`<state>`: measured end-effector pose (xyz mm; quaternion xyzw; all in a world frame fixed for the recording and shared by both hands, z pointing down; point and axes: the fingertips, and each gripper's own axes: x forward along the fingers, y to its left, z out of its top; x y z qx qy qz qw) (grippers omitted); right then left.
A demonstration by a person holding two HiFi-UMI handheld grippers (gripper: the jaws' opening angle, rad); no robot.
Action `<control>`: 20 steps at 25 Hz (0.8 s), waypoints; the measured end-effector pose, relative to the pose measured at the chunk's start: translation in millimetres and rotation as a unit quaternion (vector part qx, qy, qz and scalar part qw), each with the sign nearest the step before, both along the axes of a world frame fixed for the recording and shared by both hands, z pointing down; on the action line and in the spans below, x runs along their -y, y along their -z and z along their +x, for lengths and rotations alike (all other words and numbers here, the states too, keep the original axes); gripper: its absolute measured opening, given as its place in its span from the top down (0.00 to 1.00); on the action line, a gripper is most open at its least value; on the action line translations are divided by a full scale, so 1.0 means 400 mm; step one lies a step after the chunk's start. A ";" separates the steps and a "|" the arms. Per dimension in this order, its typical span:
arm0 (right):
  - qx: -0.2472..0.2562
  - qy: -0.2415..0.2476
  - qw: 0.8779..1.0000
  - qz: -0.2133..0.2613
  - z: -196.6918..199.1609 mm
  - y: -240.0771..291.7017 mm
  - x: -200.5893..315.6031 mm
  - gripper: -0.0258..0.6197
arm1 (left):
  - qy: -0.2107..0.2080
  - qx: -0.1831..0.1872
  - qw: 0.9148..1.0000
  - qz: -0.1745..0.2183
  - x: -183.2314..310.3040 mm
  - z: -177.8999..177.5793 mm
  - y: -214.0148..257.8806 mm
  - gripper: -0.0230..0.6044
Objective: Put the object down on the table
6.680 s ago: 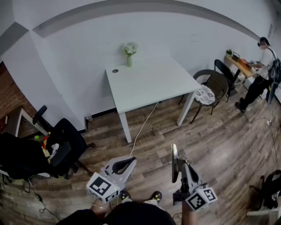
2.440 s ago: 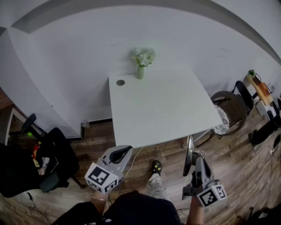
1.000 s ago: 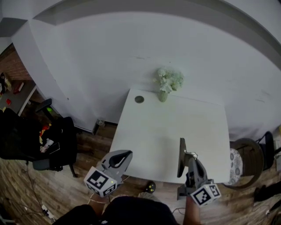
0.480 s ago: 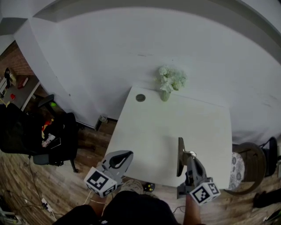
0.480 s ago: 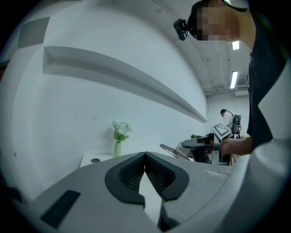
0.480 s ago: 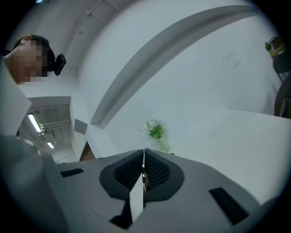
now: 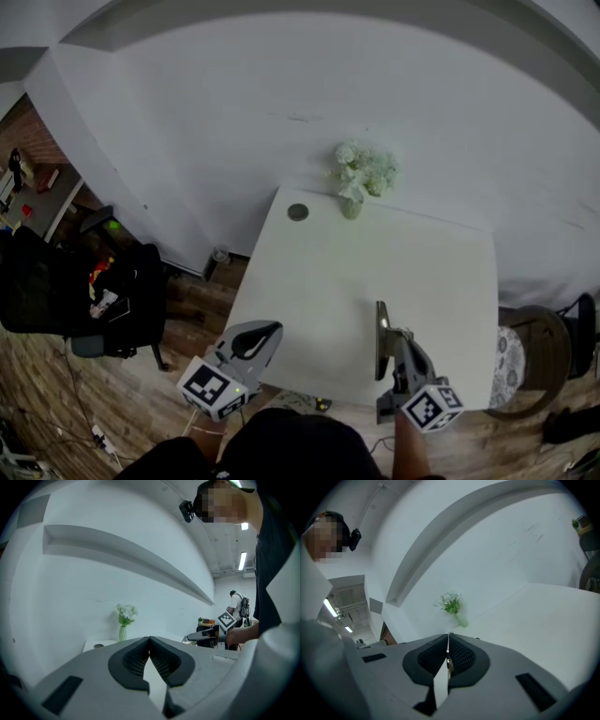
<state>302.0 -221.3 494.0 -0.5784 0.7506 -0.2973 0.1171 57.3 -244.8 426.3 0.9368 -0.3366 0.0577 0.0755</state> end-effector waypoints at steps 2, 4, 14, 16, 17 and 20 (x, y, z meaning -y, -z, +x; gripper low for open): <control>-0.003 0.001 1.000 -0.008 0.004 -0.011 0.017 0.96 | 0.001 -0.007 1.000 -0.002 0.022 0.004 0.002 0.97; -0.007 0.001 1.000 -0.017 0.008 -0.020 0.033 0.96 | 0.003 -0.011 1.000 -0.003 0.043 0.007 0.004 0.97; -0.003 -0.003 0.998 -0.062 0.028 -0.114 0.087 0.96 | 0.003 -0.005 1.000 -0.020 0.108 0.023 -0.023 0.97; -0.004 -0.002 0.998 -0.070 0.029 -0.131 0.094 0.96 | 0.004 -0.003 1.000 -0.022 0.116 0.023 -0.027 0.97; -0.004 -0.002 0.997 -0.074 0.029 -0.139 0.096 0.96 | 0.005 -0.002 1.000 -0.023 0.119 0.022 -0.029 0.97; -0.004 -0.001 0.996 -0.084 0.029 -0.161 0.102 0.96 | 0.008 0.002 1.000 -0.028 0.127 0.018 -0.038 0.97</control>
